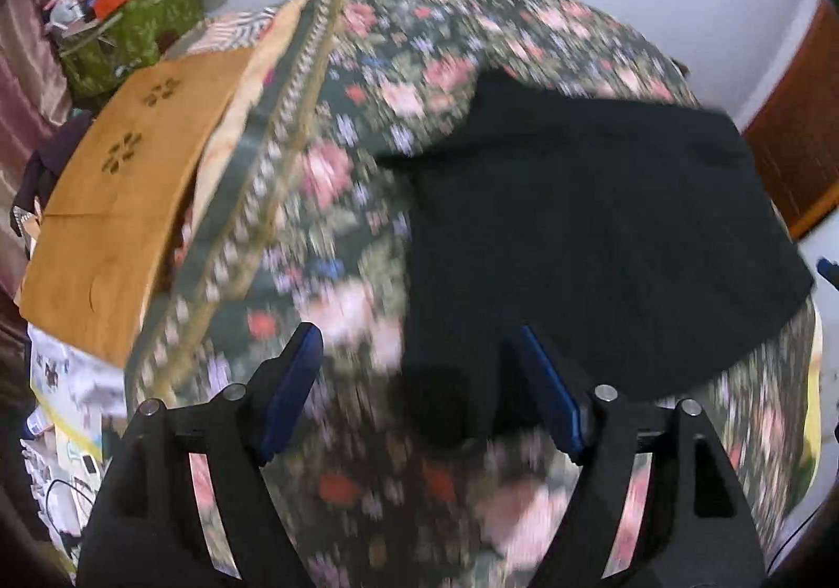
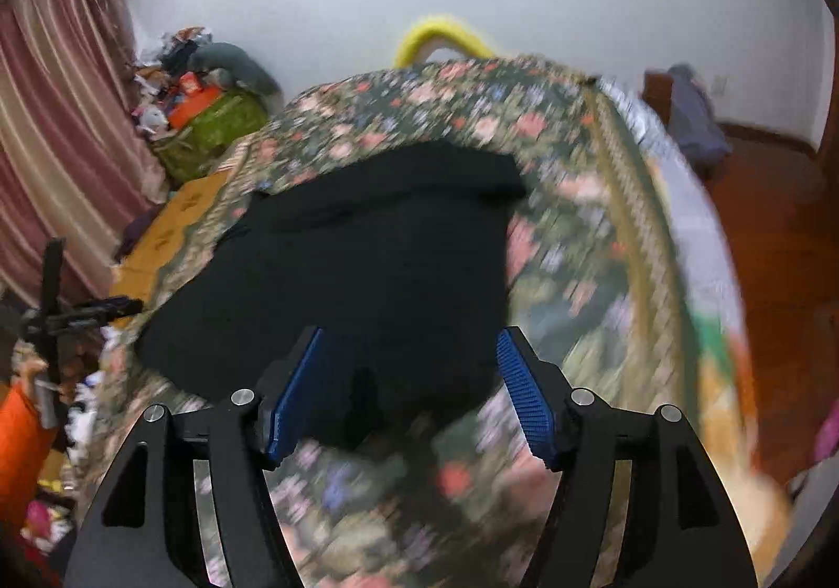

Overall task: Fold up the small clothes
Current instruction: 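Lift the hem and fold it over toward the collar with both grippers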

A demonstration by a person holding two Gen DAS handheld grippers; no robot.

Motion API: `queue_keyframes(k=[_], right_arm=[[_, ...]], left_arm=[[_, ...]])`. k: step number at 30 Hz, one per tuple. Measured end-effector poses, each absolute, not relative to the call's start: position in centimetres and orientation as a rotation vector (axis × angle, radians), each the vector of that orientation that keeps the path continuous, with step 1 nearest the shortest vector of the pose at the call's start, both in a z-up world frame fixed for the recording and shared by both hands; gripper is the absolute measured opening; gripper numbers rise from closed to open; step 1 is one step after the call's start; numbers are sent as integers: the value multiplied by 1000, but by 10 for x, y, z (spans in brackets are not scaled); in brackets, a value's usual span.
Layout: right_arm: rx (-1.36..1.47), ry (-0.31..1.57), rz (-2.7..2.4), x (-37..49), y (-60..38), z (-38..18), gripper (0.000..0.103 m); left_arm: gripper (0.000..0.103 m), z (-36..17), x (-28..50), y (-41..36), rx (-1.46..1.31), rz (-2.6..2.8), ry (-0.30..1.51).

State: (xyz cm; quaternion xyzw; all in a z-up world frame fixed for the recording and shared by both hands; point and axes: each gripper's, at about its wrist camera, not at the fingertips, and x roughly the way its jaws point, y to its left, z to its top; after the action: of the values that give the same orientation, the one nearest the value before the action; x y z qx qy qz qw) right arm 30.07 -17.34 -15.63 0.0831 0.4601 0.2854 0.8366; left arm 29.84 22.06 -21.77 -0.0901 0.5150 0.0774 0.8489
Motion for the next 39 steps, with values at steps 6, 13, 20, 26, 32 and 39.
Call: queue_keyframes(k=[6, 13, 20, 26, 32, 39], right_arm=[[242, 1025, 634, 290, -148, -184, 64], [301, 977, 600, 312, -124, -197, 51], [292, 969, 665, 306, -139, -199, 10], [194, 1003, 677, 309, -165, -189, 9], [115, 1019, 559, 336, -196, -192, 10], [138, 999, 390, 337, -208, -190, 31]], left_arm=[[76, -231, 269, 214, -301, 137, 1086], [76, -225, 282, 221, -302, 172, 1023], [76, -226, 296, 224, -260, 191, 1030], [76, -217, 294, 221, -211, 185, 1020], [76, -216, 294, 209, -186, 146, 1031], [76, -210, 287, 182, -114, 113, 1028]])
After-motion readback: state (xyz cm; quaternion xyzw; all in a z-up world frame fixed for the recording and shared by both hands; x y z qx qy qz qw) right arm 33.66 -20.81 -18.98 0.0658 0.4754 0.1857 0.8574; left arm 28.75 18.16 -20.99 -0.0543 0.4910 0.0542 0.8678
